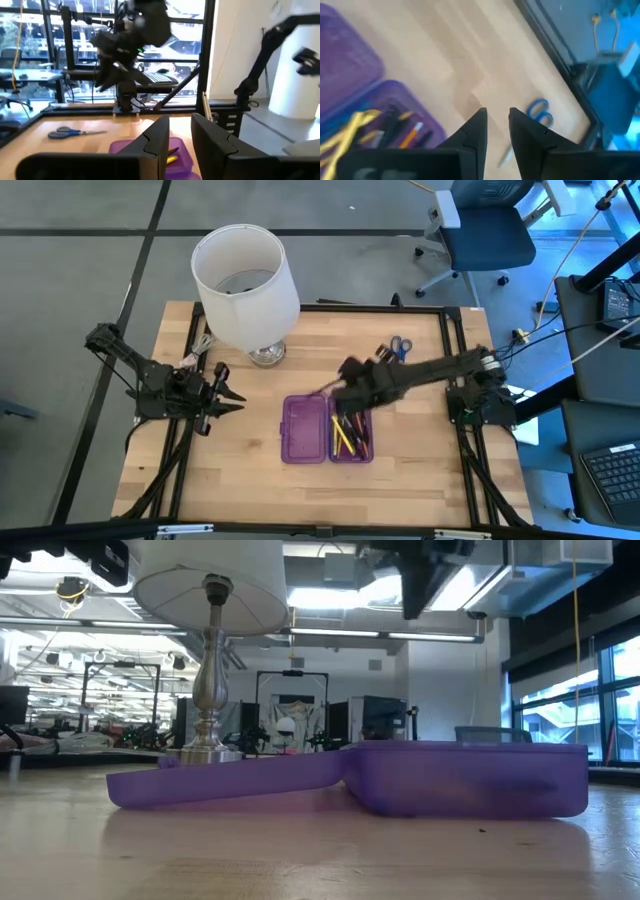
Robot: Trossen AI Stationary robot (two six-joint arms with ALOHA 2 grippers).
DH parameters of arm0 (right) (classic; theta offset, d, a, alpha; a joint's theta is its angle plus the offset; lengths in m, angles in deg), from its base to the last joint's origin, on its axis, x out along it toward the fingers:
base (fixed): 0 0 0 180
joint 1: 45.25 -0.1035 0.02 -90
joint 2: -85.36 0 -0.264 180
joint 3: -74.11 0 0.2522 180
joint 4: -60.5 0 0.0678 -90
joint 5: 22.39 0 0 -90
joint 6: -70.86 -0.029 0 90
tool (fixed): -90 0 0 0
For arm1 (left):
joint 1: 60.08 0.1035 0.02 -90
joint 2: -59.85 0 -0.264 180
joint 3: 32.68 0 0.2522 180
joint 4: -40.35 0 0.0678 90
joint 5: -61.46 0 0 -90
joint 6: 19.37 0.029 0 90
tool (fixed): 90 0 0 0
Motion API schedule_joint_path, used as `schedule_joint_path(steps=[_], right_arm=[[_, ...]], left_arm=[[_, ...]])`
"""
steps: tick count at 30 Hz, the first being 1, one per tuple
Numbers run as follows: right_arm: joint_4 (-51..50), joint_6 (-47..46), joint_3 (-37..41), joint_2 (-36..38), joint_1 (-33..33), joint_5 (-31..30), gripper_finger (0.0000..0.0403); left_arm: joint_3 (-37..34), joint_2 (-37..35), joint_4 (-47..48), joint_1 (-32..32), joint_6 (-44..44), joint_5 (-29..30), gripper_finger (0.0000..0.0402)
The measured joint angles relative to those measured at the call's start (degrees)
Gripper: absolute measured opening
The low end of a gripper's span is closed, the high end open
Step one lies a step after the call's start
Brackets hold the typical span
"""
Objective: Pick & place school supplies into a supply box
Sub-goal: Put the blue scissors into the purple supply box
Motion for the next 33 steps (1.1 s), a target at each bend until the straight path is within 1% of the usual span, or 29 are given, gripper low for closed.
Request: schedule_joint_path(steps=[3,6,8,12,14,17,21,28,30,33], right_arm=[[-0.3,0.1,4.1,3.8,5.0,2.5,0.0085],[4.0,2.1,10.9,9.4,10.1,4.6,0.0085],[11.2,5.0,17.2,13.7,13.4,7.5,0.0085],[29.4,11.9,30.9,22.4,20.5,17.3,0.0085],[36.3,13.4,36.1,26.2,24.1,18.2,0.0085],[39.8,12.6,41.5,29.2,29.5,17.9,0.0085],[40.1,7.0,46.0,30.2,35.4,18.0,0.0085],[43.8,8.9,52.7,29.7,43.0,23.1,0.0088],[45.6,10.1,54.2,29.7,44.5,23.4,0.0098],[49.0,10.3,55.9,29.1,46.4,23.5,0.0125]], left_arm=[[0.0,0.0,-0.1,0.0,1.4,1.2,0.0075],[0.0,0.0,0.2,0.1,1.5,6.4,0.0075],[0.0,0.0,0.9,0.1,1.5,10.8,0.0075],[0.0,0.0,3.3,0.1,1.5,19.6,0.0075],[0.0,0.0,4.1,0.1,1.5,23.6,0.0075],[0.0,0.0,5.1,0.1,1.5,27.4,0.0075],[0.0,0.0,5.6,0.1,1.5,28.9,0.0075],[0.0,0.0,5.9,0.1,1.6,28.9,0.0075],[0.0,0.0,5.9,0.1,1.6,28.9,0.0075],[0.0,0.0,5.9,0.1,1.6,28.9,0.0075]])
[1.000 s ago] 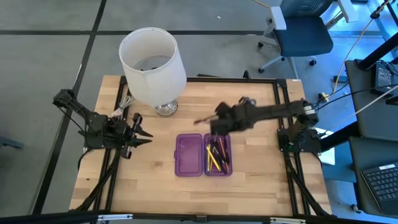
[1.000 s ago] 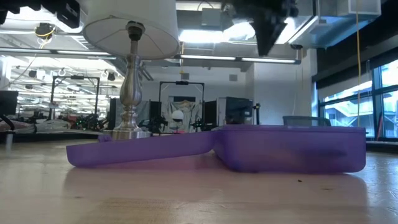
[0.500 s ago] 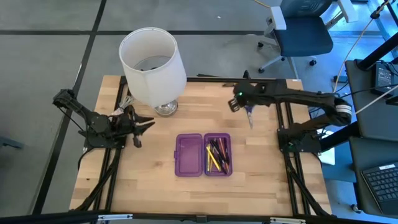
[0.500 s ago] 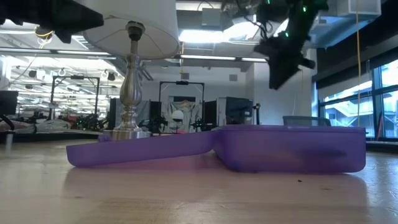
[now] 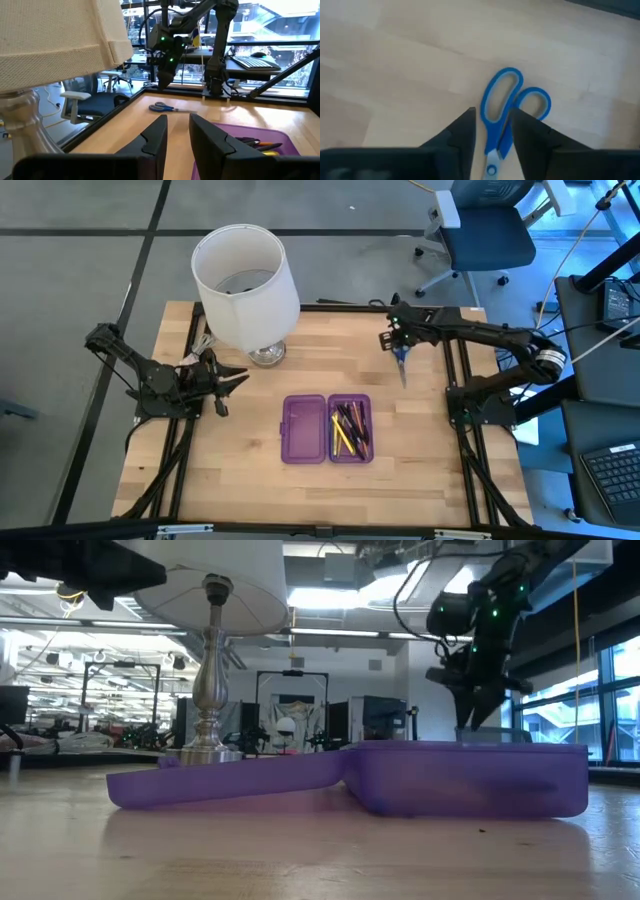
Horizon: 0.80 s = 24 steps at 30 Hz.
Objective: Pick & place school supplies into a supply box
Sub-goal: Put the blue scissors into the purple supply box
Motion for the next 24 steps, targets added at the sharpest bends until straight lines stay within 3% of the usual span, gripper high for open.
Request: schedule_joint_path(steps=[9,24], right_arm=[[2.8,2.5,2.7,-1.6,2.0,0.1,0.0204],[3.5,-0.3,2.9,-9.6,2.0,-0.5,0.0209]], left_arm=[[0.0,0.0,0.4,0.0,0.0,0.0,0.0075],[0.0,0.0,0.9,0.0,0.0,0.0,0.0075]])
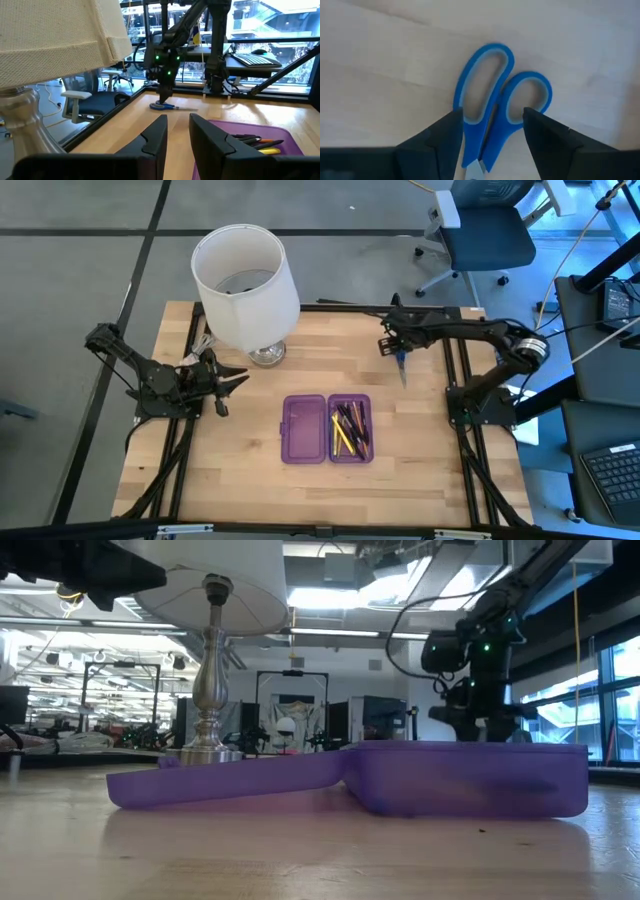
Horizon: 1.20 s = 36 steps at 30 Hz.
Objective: Pick & place school supplies into a supply box
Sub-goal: Put the blue scissors into the purple supply box
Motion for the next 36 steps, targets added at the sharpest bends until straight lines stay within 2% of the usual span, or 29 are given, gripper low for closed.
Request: schedule_joint_path(steps=[8,18,23,32,36], right_arm=[[2.9,-1.3,-0.3,-5.2,0.0,-0.7,0.0202],[4.5,-1.2,-0.2,-7.2,0.2,0.9,0.0132],[4.3,-1.1,-0.2,-7.4,0.3,4.3,0.0109],[3.9,0.1,0.0,-6.5,-2.8,2.6,0.01],[2.1,-1.2,0.3,-3.9,-4.6,5.7,0.0099]], left_arm=[[0.0,0.0,0.0,0.0,0.0,0.0,0.0075],[0.0,0.1,0.0,0.0,0.0,0.0,0.0075],[0.0,0.0,0.4,0.0,0.1,0.0,0.0075],[0.0,0.1,0.4,0.0,1.0,0.0,0.0075],[0.0,0.0,0.4,0.0,1.0,0.0,0.0075]])
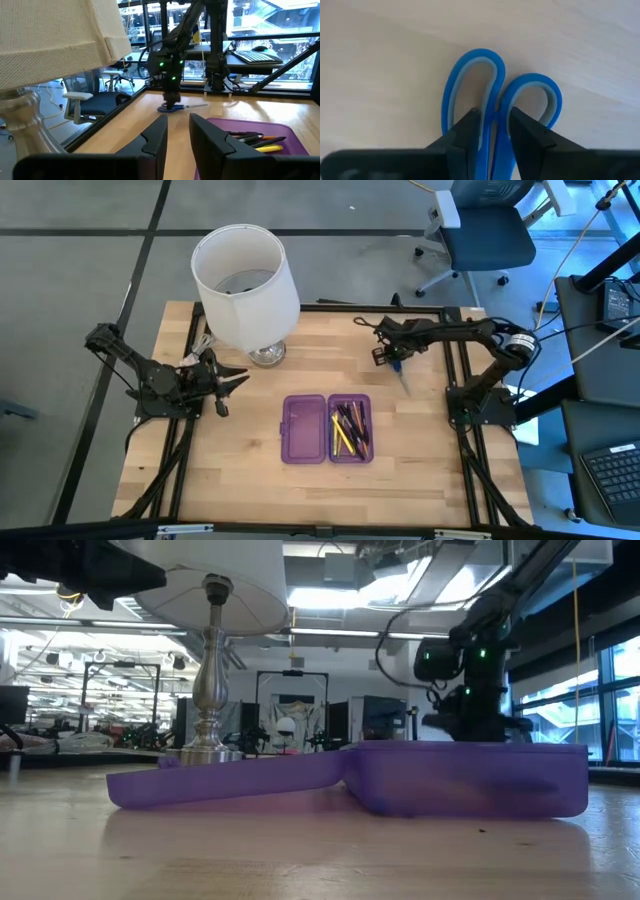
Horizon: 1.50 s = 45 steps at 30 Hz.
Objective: Pick & place school supplies into a supply box
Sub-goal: Put the blue scissors into the purple supply box
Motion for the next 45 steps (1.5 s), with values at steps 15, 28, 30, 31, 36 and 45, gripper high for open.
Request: schedule_joint_path(steps=[15,28,30,31,36,45], right_arm=[[11.6,-16.4,-0.3,14.6,-21.8,5.8,0.0098],[30.7,-25.8,-0.3,8.3,-41.9,-6.7,0.0098],[32.6,-27.3,-0.3,6.8,-43.1,-6.7,0.0098],[33.4,-27.9,-0.3,6.0,-43.6,-6.7,0.0098],[34.5,-24.6,-2.6,1.5,-45.4,-6.8,0.0098],[10.2,-23.2,-18.2,-4.8,-47.4,-7.5,0.0097]], left_arm=[[0.0,0.0,0.0,0.0,0.0,0.0,0.0075],[0.0,0.0,0.0,0.0,-1.1,-0.3,0.0075],[0.0,0.0,0.0,0.0,-1.1,-0.4,0.0075],[0.0,0.0,0.0,0.0,-1.1,-0.4,0.0075],[0.0,0.0,0.0,0.0,-1.1,-0.5,0.0075],[0.0,0.0,0.0,0.0,-0.9,-0.3,0.0075]])
